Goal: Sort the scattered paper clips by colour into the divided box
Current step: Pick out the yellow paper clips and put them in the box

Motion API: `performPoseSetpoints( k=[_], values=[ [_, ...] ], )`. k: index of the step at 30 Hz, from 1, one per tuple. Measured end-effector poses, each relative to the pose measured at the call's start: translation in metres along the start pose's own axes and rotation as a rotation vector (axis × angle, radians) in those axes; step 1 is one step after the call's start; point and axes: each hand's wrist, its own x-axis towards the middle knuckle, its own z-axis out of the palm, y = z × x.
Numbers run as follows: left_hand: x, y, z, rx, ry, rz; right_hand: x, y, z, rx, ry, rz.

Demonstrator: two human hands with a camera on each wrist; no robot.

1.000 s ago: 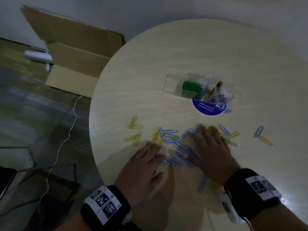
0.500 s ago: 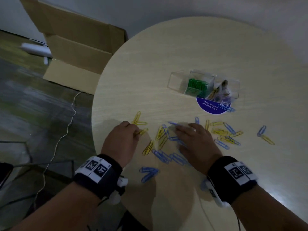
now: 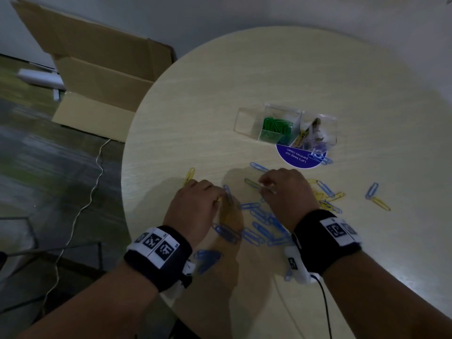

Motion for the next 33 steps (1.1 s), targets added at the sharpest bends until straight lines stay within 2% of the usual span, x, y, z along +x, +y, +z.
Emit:
performPoseSetpoints(
  k=[2, 4, 10, 15, 19, 22, 25, 27, 30, 31, 33],
  values=[
    [0.0, -0.002, -0.002, -0.077, 0.028, -0.073, 0.011, -0.007, 0.005, -0.01, -0.098, 0.034],
    [-0.001, 0.001, -0.005, -0.16, 0.056, -0.121, 0.015, -0.011, 0.006, 0.015, -0.129, 0.086],
    [-0.005, -0.002, -0.007, -0.278, 0.11, -0.158, 0.009, -0.002, -0.011, 0.242, -0.087, 0.17],
    [-0.006, -0.009, -0.008, -0.23, 0.151, -0.187, 0.004, 0.006, -0.021, 0.334, -0.011, 0.243],
    [0.002, -0.029, -0.02, -0.184, 0.248, -0.351, -0.002, 0.004, -0.023, 0.334, 0.059, 0.302],
    [0.014, -0.041, -0.025, -0.135, 0.174, -0.455, -0.006, -0.012, -0.018, 0.341, 0.016, 0.199],
    [0.024, -0.039, -0.023, -0.077, 0.086, -0.397, -0.002, -0.026, -0.001, 0.259, -0.091, 0.048],
    [0.028, -0.039, -0.023, -0.073, 0.04, -0.387, 0.004, -0.023, 0.007, 0.177, -0.142, 0.036],
    [0.028, -0.045, -0.028, -0.09, -0.004, -0.392, 0.009, -0.014, 0.007, 0.1, -0.071, 0.074],
    [0.026, -0.047, -0.03, -0.097, 0.0, -0.385, 0.008, -0.013, 0.005, 0.094, -0.021, 0.035],
    [0.018, -0.049, -0.033, -0.157, 0.047, -0.385, 0.004, -0.019, 0.004, 0.12, 0.029, -0.149]
  ],
)
